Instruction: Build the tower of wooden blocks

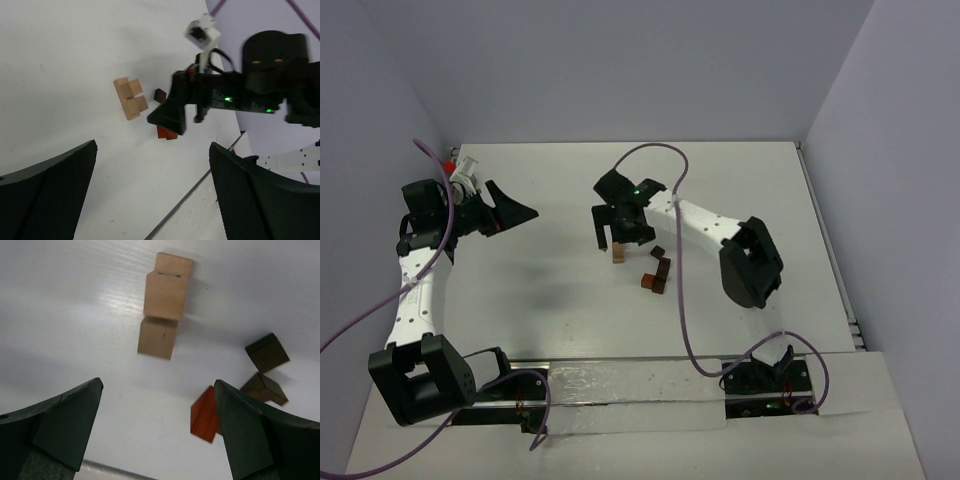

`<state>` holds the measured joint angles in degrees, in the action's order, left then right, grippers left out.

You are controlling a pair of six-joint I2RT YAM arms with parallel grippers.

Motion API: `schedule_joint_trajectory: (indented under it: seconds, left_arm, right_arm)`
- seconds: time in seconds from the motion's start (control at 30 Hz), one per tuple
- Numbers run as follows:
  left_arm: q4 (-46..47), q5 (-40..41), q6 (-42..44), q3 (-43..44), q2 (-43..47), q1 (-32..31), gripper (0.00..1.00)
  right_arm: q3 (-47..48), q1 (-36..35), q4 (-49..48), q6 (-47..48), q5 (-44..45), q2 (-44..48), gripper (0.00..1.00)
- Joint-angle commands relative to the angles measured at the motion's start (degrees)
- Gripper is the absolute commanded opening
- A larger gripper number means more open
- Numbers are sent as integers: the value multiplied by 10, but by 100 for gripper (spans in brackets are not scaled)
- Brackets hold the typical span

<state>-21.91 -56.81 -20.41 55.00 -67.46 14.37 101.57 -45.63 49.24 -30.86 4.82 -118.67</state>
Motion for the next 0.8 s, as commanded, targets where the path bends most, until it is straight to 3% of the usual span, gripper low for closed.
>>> schedule_joint_trajectory:
  seconds: [0.0,0.27,0.37,0.47,0.57,0.7,0.77]
  left_arm:
    - [-15,-38,28,33,9,5,99]
    - [-58,-66,108,39,30,6,99]
    - [-60,-53,128,32,47,5,99]
    - [-51,-43,130,27,61,6,99]
    - [-47,-44,134,23,63,4,98]
    - [-48,-35,133,23,54,3,96]
    - [-45,-28,130,21,54,2,94]
  right_arm:
    - [-27,-2,-46,87,-15,148,100]
    - [-147,54,-75,314,-191,306,99]
    - [-200,74,-59,403,-214,335,96]
    - [-265,76,-62,464,-184,361,91]
    - [-322,77,-69,498,-171,375,76]
    - [-347,77,-73,519,-189,369,49]
    - [-355,77,-78,526,-198,356,43]
